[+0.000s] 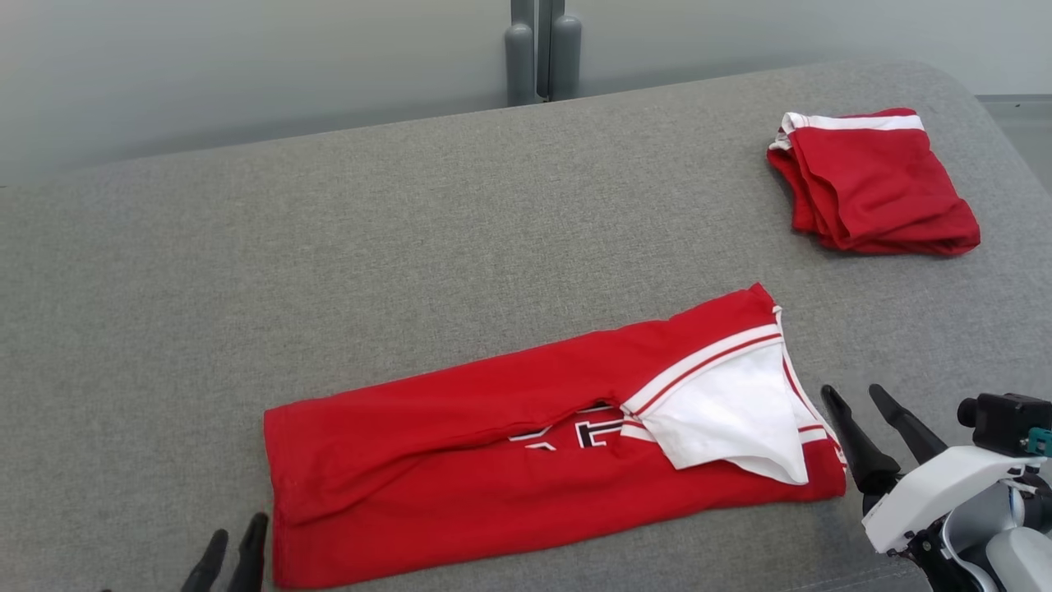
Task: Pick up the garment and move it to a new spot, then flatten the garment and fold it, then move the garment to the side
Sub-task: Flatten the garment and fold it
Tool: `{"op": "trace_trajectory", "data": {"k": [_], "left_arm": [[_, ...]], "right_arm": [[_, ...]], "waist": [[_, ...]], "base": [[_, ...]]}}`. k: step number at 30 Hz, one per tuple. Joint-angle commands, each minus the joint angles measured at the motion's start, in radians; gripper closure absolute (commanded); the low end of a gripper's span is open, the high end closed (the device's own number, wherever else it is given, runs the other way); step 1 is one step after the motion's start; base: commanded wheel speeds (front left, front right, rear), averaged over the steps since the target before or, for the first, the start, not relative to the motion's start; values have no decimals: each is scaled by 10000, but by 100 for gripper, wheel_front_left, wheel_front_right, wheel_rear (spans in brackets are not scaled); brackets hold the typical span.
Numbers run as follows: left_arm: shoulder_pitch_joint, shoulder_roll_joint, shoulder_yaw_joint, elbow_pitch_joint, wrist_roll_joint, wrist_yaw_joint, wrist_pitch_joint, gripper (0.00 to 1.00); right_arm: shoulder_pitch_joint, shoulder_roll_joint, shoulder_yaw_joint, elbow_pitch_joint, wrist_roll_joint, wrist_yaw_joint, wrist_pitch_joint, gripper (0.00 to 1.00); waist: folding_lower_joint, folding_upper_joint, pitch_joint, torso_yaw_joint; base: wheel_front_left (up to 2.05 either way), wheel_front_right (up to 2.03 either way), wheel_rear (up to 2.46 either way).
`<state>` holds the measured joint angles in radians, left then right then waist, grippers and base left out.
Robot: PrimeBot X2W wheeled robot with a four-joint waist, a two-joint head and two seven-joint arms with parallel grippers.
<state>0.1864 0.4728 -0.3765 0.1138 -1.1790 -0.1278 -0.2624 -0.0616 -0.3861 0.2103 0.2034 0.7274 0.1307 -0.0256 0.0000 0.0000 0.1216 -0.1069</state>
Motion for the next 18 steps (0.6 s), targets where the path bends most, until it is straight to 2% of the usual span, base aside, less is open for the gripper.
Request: {"op": "trace_trajectory", "data": {"k": [1, 10, 15, 18], "left_arm": [[183, 0, 349, -17, 394, -39, -30, 0], [-55, -728, 1651, -332, 2709, -30, -31, 0], [-392, -1237, 1904, -637, 4169, 404, -31, 0], [-561, -1338, 1898, -575, 4588, 520, -29, 0]], "right_arm": [[111, -9, -98, 26, -88, -2, -39, 0], [-199, 37, -525, 112, -646, -2, 240, 0], [-590, 104, -695, 334, -1230, -2, 746, 0], [-795, 101, -670, 465, -1389, -2, 956, 0]], "waist": [[0, 0, -84, 70], [0, 0, -390, 294], [0, 0, -565, 485], [0, 0, -596, 590]], "base": [[0, 0, 0], [0, 0, 0], [0, 0, 0], [0, 0, 0]]}}
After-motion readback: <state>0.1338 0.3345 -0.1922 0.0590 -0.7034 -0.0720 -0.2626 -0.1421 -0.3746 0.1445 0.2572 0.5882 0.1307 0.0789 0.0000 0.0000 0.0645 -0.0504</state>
